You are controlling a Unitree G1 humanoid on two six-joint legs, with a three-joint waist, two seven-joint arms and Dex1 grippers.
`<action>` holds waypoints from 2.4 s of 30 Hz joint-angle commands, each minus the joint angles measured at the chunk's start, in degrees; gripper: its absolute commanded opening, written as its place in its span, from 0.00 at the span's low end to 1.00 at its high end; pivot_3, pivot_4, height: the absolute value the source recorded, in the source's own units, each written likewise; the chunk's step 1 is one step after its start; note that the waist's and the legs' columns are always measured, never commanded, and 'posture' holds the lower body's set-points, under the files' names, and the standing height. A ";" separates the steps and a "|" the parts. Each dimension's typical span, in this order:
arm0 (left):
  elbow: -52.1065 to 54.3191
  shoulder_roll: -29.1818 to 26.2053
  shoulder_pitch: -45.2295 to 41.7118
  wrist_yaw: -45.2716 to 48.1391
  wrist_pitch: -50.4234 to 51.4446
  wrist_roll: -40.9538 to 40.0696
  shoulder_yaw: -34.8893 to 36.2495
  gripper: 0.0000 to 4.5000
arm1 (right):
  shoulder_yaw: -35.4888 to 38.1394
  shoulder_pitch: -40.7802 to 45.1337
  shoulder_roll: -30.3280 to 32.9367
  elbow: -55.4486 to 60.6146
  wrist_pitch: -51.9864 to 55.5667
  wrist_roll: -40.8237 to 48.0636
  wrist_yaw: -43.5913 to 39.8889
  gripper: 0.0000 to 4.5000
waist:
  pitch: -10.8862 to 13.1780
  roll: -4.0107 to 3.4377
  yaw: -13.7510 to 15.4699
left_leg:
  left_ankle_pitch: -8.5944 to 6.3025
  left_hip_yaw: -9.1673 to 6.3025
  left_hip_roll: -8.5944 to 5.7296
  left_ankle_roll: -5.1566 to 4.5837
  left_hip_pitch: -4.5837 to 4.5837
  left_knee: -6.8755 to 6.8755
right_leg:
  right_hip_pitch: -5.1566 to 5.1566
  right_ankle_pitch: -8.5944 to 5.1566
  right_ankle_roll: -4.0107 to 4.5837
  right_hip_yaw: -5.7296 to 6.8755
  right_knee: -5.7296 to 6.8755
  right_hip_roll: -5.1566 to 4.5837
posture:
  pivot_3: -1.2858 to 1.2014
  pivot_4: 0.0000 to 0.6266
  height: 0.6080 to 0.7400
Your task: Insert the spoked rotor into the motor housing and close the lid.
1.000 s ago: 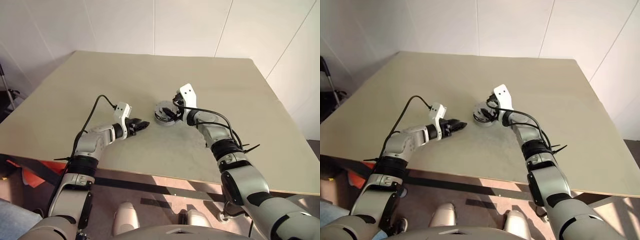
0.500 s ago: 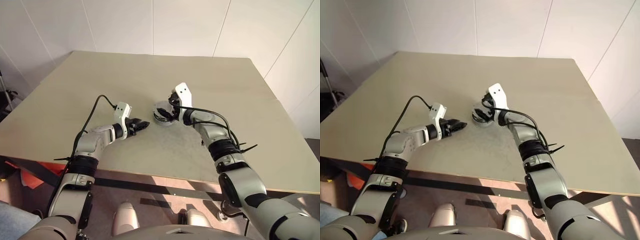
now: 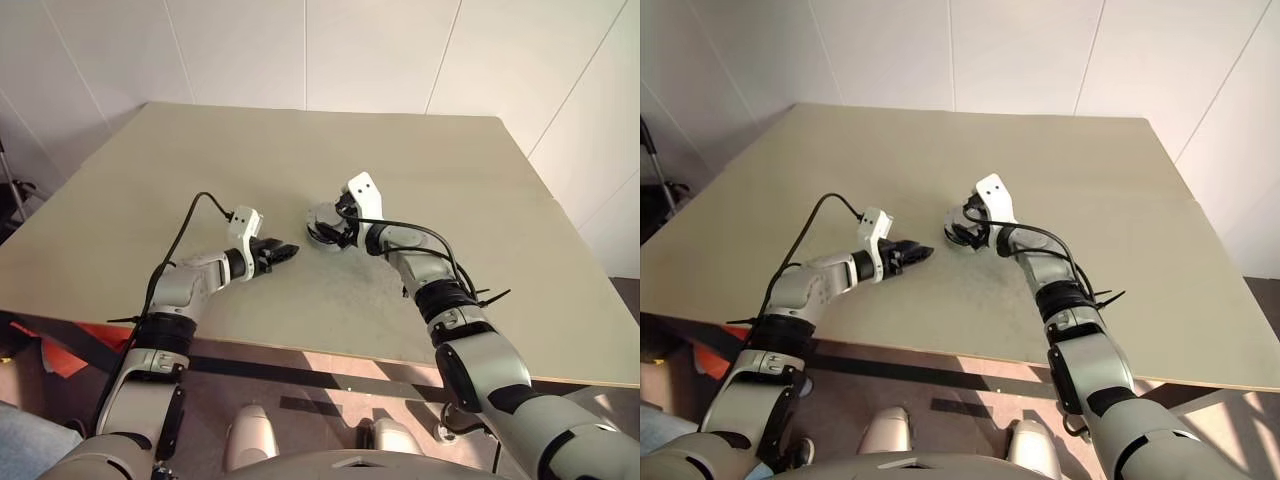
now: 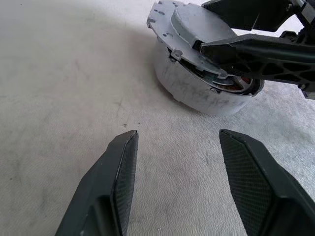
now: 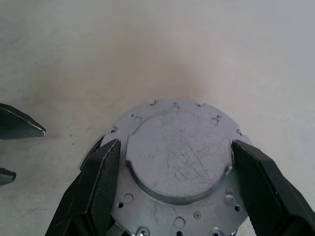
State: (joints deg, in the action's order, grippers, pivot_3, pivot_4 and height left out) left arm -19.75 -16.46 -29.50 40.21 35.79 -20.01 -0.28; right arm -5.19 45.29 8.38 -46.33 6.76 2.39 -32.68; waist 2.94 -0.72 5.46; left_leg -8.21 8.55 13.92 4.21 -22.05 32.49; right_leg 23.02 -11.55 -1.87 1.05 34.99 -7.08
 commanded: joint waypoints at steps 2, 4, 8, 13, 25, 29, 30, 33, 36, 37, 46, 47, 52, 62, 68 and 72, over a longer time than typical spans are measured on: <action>2.20 -0.14 -0.69 -0.05 0.00 -0.39 0.58 0.61 | 0.52 1.92 0.48 -0.08 -0.54 -0.30 -0.07 0.91 | 0.00 0.00 0.00 | 0.00 0.00 0.01 0.00 -0.01 -0.01 | 0.00 0.00 0.00 0.00 0.00 0.00 | 0.52 0.00 1.00; 2.23 -0.10 -0.64 -0.04 0.01 -0.37 0.58 0.61 | 0.45 1.92 0.48 -0.01 -0.54 -0.35 -0.24 0.91 | 0.00 0.00 0.00 | 0.00 0.00 0.01 0.00 -0.02 -0.02 | 0.01 0.00 0.00 0.01 -0.02 0.00 | 0.52 0.00 1.00; 2.04 -0.15 -0.63 -0.10 -0.11 -0.34 0.73 0.61 | 0.06 1.22 0.44 0.19 -0.11 -0.52 -0.76 0.87 | 0.00 0.00 0.00 | 0.00 0.00 0.01 0.00 -0.02 -0.04 | 0.02 0.00 0.00 0.02 -0.04 0.00 | 0.52 0.00 1.00; 2.18 -0.52 -0.51 -0.05 0.00 -0.42 0.99 0.61 | -0.12 0.28 1.38 2.17 0.54 -0.76 -1.60 0.70 | 0.00 0.00 0.03 | -0.01 0.00 0.01 -0.01 -0.02 -0.04 | 0.01 0.00 0.00 0.02 -0.04 0.00 | 0.52 0.00 1.00; 2.39 -0.50 -0.06 0.12 0.27 -0.44 0.56 0.61 | 1.98 -2.18 4.16 14.49 10.27 3.33 -5.39 0.70 | 0.04 0.03 0.13 | -0.02 0.00 0.00 -0.04 -0.11 -0.10 | 0.03 0.00 0.00 0.06 -0.17 0.00 | 0.52 0.00 1.00; 2.20 -0.40 -0.26 0.19 0.28 -0.35 0.41 0.61 | 0.58 -3.35 4.00 14.54 10.64 2.39 -5.11 0.70 | 0.05 0.03 0.12 | -0.02 0.00 0.00 -0.03 -0.09 -0.11 | 0.04 0.00 0.00 0.05 -0.17 0.00 | 0.52 0.00 1.00; 2.20 -0.45 -0.27 0.22 0.30 -0.35 0.42 0.61 | 0.38 -3.65 3.95 14.84 10.93 2.45 -5.39 0.70 | 0.04 0.03 0.12 | -0.02 0.00 0.00 -0.03 -0.09 -0.11 | 0.04 0.00 0.00 0.05 -0.17 0.00 | 0.52 0.00 1.00; 2.17 -0.65 -0.23 0.30 0.32 -0.35 0.50 0.61 | 0.01 -4.39 3.98 15.99 11.58 2.55 -5.81 0.70 | 0.05 0.03 0.12 | -0.02 0.00 0.00 -0.03 -0.08 -0.12 | 0.04 0.00 0.00 0.05 -0.17 0.00 | 0.52 0.00 1.00; 2.28 -0.74 -0.09 0.31 0.36 -0.32 0.50 0.61 | -0.25 -4.49 4.25 15.96 11.53 2.09 -5.59 0.70 | 0.04 0.03 0.09 | -0.02 0.00 0.00 -0.03 -0.08 -0.12 | 0.04 0.00 0.00 0.05 -0.17 0.00 | 0.52 0.00 1.00; 2.35 -0.75 -0.06 0.27 0.42 -0.32 0.51 0.61 | -0.27 -4.49 4.35 15.93 11.52 2.04 -5.63 0.70 | 0.04 0.03 0.09 | -0.02 0.00 0.00 -0.03 -0.08 -0.12 | 0.04 0.00 0.00 0.05 -0.17 0.00 | 0.52 0.00 1.00; 2.42 -0.66 0.02 0.16 0.45 -0.33 0.52 0.61 | -1.31 -5.07 5.24 15.95 12.29 1.18 -5.86 0.70 | 0.04 0.03 0.14 | -0.02 0.00 0.00 -0.03 -0.08 -0.12 | 0.03 0.00 0.00 0.05 -0.17 0.00 | 0.52 0.00 1.00; 2.40 -0.65 0.01 0.17 0.45 -0.34 0.53 0.61 | -1.55 -5.23 5.38 16.07 12.57 0.97 -5.82 0.70 | 0.04 0.04 0.15 | -0.02 0.00 0.00 -0.03 -0.08 -0.12 | 0.03 0.00 0.00 0.05 -0.17 0.00 | 0.52 0.00 1.00; 2.38 -0.52 0.05 0.14 0.45 -0.34 0.46 0.61 | -2.89 -6.38 6.33 16.90 13.34 -0.19 -5.98 0.70 | 0.04 0.04 0.22 | -0.02 0.00 0.00 -0.03 -0.07 -0.12 | 0.02 0.00 0.00 0.05 -0.18 -0.01 | 0.52 0.00 1.00; 2.34 -0.32 0.10 0.16 0.41 -0.30 0.31 0.61 | -3.07 -5.42 5.45 15.10 13.94 -0.47 -4.20 0.70 | 0.04 0.04 0.20 | -0.02 0.00 -0.01 -0.03 -0.01 -0.11 | -0.04 0.00 0.00 0.04 -0.17 -0.01 | 0.52 0.00 1.00; 2.48 -0.21 0.23 0.10 0.44 -0.36 0.34 0.61 | -4.05 -5.08 5.31 14.43 15.38 -0.82 -4.72 0.70 | 0.04 0.04 0.15 | -0.02 0.00 -0.01 -0.03 0.06 -0.11 | -0.08 0.00 0.00 0.03 -0.15 -0.01 | 0.52 0.00 1.00; 2.91 -0.15 0.55 0.00 0.61 -0.41 0.31 0.61 | -4.28 -4.81 4.98 14.21 16.45 -0.61 -4.81 0.70 | 0.03 0.05 0.06 | -0.02 0.00 -0.01 -0.02 0.07 -0.11 | -0.09 0.00 0.00 0.03 -0.15 -0.01 | 0.52 0.00 1.00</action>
State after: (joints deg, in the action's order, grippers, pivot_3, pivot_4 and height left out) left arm -19.30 -16.55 -28.78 40.30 36.46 -20.01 -0.37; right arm -8.44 40.52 13.41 -30.60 21.32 2.84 -37.43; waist 2.97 -0.67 5.52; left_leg -8.23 8.55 13.92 4.19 -21.98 32.37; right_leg 22.94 -11.56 -1.87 1.08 34.84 -7.08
